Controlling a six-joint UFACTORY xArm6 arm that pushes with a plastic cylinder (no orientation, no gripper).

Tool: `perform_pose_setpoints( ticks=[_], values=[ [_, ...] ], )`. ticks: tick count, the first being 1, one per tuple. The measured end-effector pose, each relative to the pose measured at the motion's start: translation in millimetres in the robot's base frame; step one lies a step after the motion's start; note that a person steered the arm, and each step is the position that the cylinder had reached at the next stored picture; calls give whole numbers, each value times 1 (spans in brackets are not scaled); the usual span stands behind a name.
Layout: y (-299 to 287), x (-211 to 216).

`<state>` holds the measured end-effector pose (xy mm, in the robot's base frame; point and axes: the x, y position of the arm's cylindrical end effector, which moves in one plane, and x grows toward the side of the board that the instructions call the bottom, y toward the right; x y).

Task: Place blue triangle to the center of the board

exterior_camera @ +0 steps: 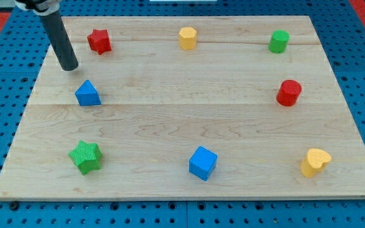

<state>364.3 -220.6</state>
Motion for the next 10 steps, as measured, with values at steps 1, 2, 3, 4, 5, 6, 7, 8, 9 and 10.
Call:
perform_pose_setpoints(
  ticks=[1, 2, 3, 4, 5, 6, 7, 8, 9, 10],
  values=[
    [18, 54],
    [18, 54],
    [54, 54],
    [79, 54],
    [75, 52],
    [19, 31],
    [26, 48],
    [33, 69],
    [52, 75],
    [112, 75]
  ],
)
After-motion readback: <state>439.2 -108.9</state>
